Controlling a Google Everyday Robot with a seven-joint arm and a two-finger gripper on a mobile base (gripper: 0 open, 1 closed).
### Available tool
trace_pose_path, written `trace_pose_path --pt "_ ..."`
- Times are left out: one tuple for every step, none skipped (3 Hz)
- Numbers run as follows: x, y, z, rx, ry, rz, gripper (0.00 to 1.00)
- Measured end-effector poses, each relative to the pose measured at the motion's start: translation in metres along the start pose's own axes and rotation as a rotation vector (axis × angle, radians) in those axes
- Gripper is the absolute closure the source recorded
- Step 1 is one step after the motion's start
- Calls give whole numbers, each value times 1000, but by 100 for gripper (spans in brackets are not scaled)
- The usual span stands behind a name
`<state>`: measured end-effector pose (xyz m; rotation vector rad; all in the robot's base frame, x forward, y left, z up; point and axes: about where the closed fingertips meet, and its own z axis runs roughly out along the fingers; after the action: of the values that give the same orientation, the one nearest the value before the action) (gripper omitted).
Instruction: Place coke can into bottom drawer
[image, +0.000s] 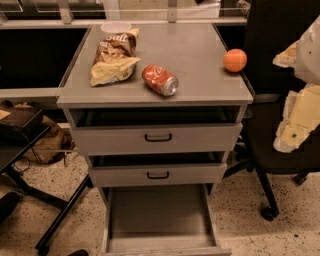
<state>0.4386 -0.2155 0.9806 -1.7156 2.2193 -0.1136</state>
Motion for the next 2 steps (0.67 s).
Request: trace_pose_path --pt "0 0 0 0 0 0 0" --pt "-7 -19 14 22 -23 -12 0"
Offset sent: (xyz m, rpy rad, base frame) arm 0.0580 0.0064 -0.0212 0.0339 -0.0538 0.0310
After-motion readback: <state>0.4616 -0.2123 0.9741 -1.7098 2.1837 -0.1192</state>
